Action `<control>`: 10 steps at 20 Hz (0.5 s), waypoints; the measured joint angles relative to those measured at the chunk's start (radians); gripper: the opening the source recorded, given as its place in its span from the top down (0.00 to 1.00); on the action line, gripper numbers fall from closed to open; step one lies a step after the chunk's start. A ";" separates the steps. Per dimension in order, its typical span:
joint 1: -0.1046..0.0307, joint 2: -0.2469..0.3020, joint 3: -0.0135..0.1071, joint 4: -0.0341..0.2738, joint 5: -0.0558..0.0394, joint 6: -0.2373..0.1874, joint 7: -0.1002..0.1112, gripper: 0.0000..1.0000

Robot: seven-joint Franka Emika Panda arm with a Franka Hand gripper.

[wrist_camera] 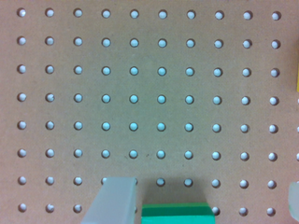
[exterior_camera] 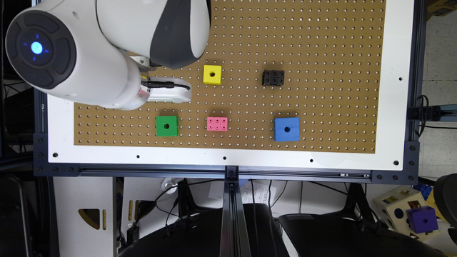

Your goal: Pick up green block.

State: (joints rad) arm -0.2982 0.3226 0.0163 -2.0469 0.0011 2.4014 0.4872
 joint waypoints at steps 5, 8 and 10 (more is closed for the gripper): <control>-0.003 0.000 -0.002 -0.003 0.0000 -0.001 0.002 0.00; -0.014 0.001 -0.002 0.001 -0.0002 0.006 0.000 0.00; -0.023 0.005 -0.002 0.013 -0.0006 0.006 -0.002 0.00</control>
State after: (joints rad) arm -0.3215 0.3278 0.0141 -2.0334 0.0005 2.4075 0.4850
